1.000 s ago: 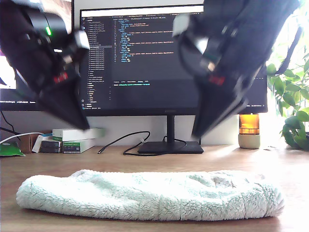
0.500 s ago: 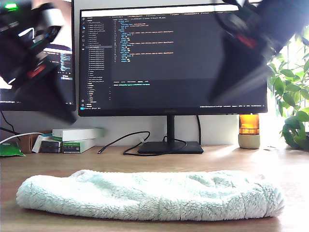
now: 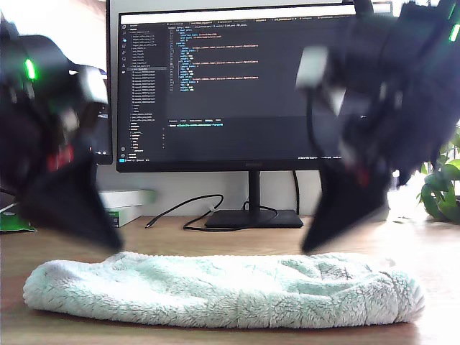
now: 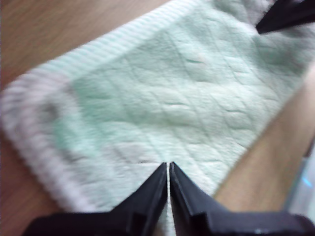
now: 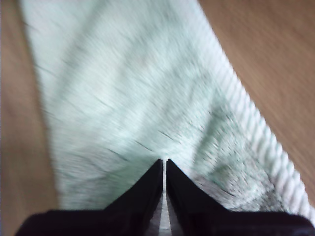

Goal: Fold the tea towel to a neat square and place it to the right

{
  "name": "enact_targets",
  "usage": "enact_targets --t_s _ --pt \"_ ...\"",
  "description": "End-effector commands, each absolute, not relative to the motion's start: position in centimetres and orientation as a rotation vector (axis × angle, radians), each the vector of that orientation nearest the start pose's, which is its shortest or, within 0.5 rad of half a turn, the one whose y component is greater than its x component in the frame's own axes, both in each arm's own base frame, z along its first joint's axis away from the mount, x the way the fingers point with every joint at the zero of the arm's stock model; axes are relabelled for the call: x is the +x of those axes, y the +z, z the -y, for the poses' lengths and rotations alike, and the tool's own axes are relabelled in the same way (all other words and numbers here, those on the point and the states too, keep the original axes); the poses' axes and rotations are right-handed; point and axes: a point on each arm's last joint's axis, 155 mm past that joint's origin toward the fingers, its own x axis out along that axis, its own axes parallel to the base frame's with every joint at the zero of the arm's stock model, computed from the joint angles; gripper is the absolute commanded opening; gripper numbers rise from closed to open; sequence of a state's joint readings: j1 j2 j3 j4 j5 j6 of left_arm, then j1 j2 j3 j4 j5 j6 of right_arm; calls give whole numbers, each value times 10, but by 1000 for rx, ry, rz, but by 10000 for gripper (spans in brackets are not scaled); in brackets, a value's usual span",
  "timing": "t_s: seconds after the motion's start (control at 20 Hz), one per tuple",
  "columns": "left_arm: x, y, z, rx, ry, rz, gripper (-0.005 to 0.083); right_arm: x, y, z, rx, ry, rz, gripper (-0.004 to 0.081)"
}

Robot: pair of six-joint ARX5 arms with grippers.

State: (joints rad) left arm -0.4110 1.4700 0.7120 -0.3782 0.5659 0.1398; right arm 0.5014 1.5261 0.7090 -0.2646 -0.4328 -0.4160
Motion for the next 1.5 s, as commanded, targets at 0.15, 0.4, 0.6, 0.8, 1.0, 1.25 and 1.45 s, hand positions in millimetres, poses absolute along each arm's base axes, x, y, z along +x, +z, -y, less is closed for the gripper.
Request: enact_targets --t_s 0.15,0.4,0.6,0.8,1.0,1.25,1.45 --pt "244 22 207 8 -885 -1164 -21 251 1 -220 -374 1054 -994 -11" --pt "261 -1 206 -3 -814 -1177 -21 250 -9 -215 -354 1014 -1050 -11" --pt "287 -9 184 114 -664 -1151 -21 249 -19 -197 -345 880 -1146 -11" --pt "308 6 189 170 -680 -1077 -21 235 -28 -185 -260 732 -1286 -11" --pt "312 5 203 183 -710 -1047 -21 219 -28 -201 -195 696 -1340 -11" --pt "310 -15 220 207 -747 -1046 -21 195 -31 -212 -188 666 -1409 -11" --pt "320 -18 226 227 -746 -1019 -21 185 -34 -208 -185 627 -1456 -11"
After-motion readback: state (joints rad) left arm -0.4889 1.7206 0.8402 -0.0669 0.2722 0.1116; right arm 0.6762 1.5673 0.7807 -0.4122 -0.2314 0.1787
